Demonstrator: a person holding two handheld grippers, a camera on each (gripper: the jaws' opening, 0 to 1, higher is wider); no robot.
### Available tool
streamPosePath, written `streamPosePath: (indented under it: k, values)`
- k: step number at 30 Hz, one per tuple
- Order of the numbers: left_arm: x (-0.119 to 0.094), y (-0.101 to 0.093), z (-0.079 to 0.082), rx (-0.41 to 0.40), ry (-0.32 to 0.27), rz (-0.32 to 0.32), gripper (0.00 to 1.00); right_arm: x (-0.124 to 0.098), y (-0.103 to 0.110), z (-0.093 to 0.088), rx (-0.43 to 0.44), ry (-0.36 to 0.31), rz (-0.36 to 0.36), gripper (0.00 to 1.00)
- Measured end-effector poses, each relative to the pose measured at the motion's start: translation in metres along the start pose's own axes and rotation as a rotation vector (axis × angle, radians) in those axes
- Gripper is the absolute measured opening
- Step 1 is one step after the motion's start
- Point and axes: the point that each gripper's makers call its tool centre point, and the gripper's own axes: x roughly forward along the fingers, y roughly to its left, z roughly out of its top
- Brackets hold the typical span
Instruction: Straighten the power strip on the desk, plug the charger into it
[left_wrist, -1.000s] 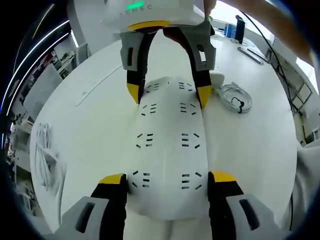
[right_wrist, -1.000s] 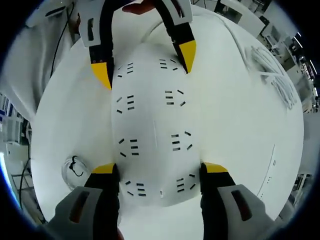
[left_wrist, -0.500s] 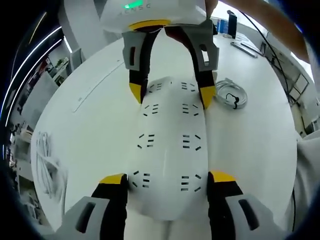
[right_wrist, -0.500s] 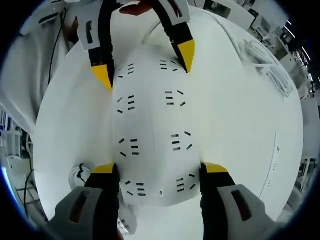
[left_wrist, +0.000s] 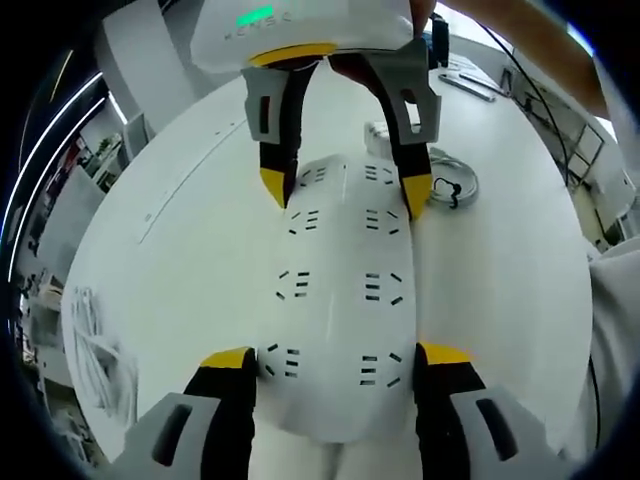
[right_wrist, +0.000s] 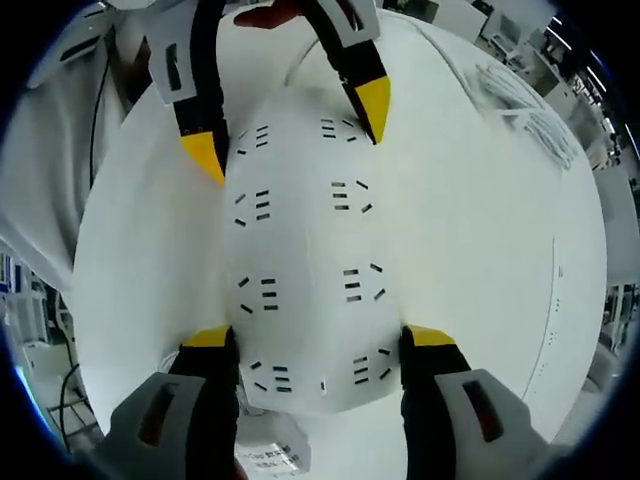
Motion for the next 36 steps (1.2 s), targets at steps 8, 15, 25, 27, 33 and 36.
streamPosePath:
  k: [8,15,25,27,33,36]
  values:
    - [0.002,-0.002,0.001,0.002,-0.032,-0.021,0.66,0.001,0.001,-0.002,0.006,0.053,0.005,0.65]
    - [0.002,0.0,-0.001,0.006,-0.01,-0.025,0.66,0.001,0.0,-0.003,0.008,0.05,0.003,0.65]
    - [0.001,0.002,-0.007,-0.005,-0.021,-0.023,0.66,0.004,-0.002,0.001,0.006,0.033,0.011,0.65]
    - [-0.002,0.003,-0.013,0.003,-0.008,-0.022,0.66,0.004,-0.002,0.002,0.005,0.036,0.011,0.65]
    - [-0.007,0.005,-0.025,-0.003,0.016,-0.028,0.66,0.002,-0.002,0.003,0.006,0.033,0.012,0.65]
    - [-0.007,0.005,-0.024,0.001,0.028,-0.028,0.66,0.001,-0.002,0.003,0.01,0.018,0.011,0.65]
